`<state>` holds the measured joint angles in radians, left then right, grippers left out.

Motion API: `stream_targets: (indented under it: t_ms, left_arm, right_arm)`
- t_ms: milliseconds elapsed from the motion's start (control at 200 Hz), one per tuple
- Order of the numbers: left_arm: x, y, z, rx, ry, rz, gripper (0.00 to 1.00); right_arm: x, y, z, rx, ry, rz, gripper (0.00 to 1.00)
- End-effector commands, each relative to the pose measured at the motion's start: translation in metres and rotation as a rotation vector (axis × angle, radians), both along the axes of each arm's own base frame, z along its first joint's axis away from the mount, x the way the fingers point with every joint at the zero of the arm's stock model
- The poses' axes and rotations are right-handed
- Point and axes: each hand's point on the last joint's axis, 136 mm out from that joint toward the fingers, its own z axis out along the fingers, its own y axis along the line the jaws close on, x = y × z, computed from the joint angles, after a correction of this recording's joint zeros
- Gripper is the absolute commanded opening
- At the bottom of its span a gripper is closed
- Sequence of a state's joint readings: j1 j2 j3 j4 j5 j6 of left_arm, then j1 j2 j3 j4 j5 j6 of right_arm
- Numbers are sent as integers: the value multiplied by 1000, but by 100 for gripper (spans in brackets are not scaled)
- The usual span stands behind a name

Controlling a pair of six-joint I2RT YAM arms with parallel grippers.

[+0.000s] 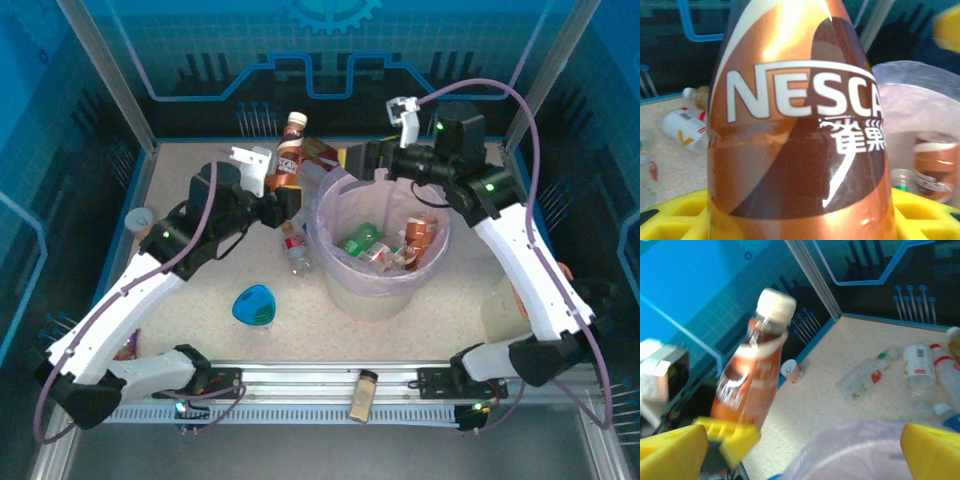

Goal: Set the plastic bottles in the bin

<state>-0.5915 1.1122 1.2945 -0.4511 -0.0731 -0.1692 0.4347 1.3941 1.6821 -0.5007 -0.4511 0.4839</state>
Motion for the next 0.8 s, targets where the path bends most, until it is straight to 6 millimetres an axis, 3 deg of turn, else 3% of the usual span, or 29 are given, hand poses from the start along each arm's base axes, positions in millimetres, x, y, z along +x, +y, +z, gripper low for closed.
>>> stream_targets:
  t_ms: [0,135,340,505,635,730,796]
  left_arm:
    - [-19,-16,8,-74,-12,-64,39]
    - [-30,-36,0,-81,2,-136,39]
    - [-23,-39,-1,-89,-14,-123,39]
    - [-15,-39,0,-81,-28,-97,39]
    - [-12,-42,2,-83,-35,-97,39]
    - [-11,-42,3,-88,-38,-98,48]
    - [-12,-43,3,-91,-39,-102,64]
  right_arm:
    - [8,22,31,112,-40,49,100]
    - [20,51,32,163,-7,122,99]
    - [13,79,22,162,20,195,85]
    - [11,80,9,152,54,190,60]
    - [12,78,9,155,47,181,38]
    - [13,76,16,168,30,177,29]
    - [15,75,25,180,4,176,25]
